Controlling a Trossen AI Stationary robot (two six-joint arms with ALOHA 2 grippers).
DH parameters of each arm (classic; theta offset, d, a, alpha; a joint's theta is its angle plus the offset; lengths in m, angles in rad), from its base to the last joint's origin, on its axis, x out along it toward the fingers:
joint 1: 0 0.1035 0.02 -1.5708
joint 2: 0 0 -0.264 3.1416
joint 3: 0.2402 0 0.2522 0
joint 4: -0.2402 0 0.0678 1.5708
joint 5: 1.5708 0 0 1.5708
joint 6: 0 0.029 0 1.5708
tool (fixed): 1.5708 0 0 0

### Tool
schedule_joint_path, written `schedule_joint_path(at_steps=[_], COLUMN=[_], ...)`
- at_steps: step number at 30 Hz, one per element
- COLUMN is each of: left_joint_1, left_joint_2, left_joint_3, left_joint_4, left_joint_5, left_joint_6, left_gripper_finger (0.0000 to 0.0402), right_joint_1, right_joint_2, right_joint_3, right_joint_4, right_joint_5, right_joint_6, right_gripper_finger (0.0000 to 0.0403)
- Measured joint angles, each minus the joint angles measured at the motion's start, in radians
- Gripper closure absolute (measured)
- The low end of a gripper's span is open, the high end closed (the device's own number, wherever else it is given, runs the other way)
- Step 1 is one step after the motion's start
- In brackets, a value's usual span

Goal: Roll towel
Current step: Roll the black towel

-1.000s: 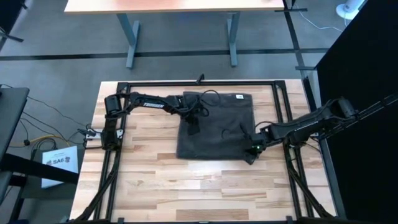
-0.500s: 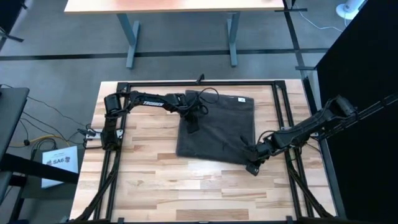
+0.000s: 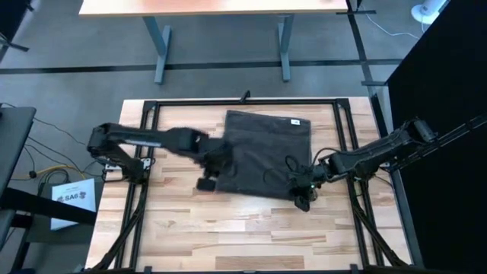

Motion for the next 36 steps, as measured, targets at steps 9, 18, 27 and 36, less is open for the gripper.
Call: schedule_joint_path(at_steps=[9,18,27,36], left_joint_1=[-0.157,-0.113,-0.109,-0.106], left_joint_2=[-0.004,0.019,0.039,0.187], left_joint_3=[-0.079,-0.310,-0.424,-0.404], left_joint_4=[0.017,0.345,0.457,0.528], left_joint_5=[-0.156,-0.172,-0.095,-0.078], left_joint_6=[-0.146,-0.026,-0.002,-0.080], left_gripper_finger=[0.0255,0.0228,0.0227,0.0227], right_joint_1=[-0.112,0.014,0.116,0.150], right_joint_2=[0.055,0.270,0.336,0.335], right_joint_3=[0.237,0.254,0.248,0.158], right_joint_4=[-0.292,-0.404,-0.487,-0.441], right_joint_5=[0.014,0.030,0.154,0.165], right_joint_6=[-0.278,-0.053,0.071,-0.010], right_gripper_finger=[0.0206,0.0178,0.0188,0.0188])
